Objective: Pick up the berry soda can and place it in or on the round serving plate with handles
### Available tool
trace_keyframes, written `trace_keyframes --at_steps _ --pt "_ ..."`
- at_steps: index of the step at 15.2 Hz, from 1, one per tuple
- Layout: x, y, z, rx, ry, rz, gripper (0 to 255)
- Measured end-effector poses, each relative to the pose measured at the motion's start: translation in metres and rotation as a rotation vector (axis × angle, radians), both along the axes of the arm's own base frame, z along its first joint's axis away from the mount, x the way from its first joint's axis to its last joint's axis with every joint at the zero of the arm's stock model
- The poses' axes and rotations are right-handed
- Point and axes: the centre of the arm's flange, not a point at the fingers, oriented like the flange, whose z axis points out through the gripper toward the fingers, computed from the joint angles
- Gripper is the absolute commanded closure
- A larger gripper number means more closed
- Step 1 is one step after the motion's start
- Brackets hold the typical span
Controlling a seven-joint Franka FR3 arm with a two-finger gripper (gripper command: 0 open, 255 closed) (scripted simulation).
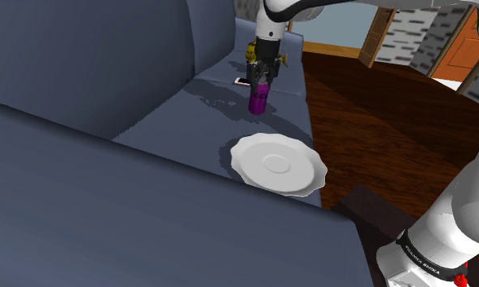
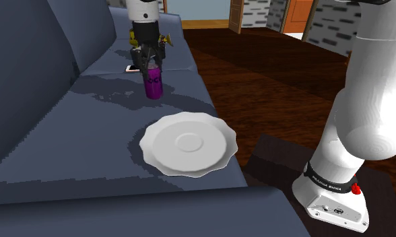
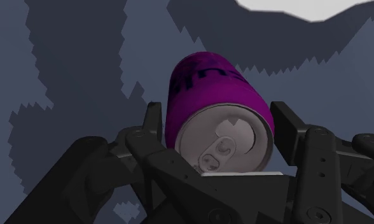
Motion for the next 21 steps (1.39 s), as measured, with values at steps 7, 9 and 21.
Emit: trace_keyframes --at_steps 7,9,21 --pt "-0.025 0.012 0.028 0.0 0.0 0.0 255" --pt "-0.047 0.023 0.036 0.0 0.0 0.0 255" --pt "-0.196 0.084 0.052 0.0 0.0 0.001 255"
